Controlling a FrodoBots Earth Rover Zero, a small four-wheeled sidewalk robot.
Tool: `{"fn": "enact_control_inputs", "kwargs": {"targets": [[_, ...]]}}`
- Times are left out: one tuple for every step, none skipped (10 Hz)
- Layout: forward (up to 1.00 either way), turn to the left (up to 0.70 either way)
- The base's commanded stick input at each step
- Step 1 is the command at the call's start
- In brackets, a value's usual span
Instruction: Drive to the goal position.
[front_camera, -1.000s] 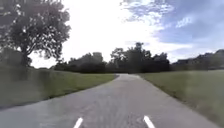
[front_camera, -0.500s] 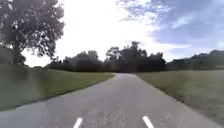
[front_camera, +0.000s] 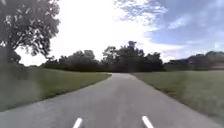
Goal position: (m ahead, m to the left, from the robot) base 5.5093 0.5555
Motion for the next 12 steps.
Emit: {"fn": "enact_control_inputs", "kwargs": {"targets": [[0.69,0.03],[0.69,0.03],[0.69,0.03],[0.69,0.03],[0.69,0.03],[0.69,0.03],[0.69,0.03],[0.69,0.03],[0.69,0.03],[0.69,0.03],[0.69,0.03],[0.69,0.03]]}}
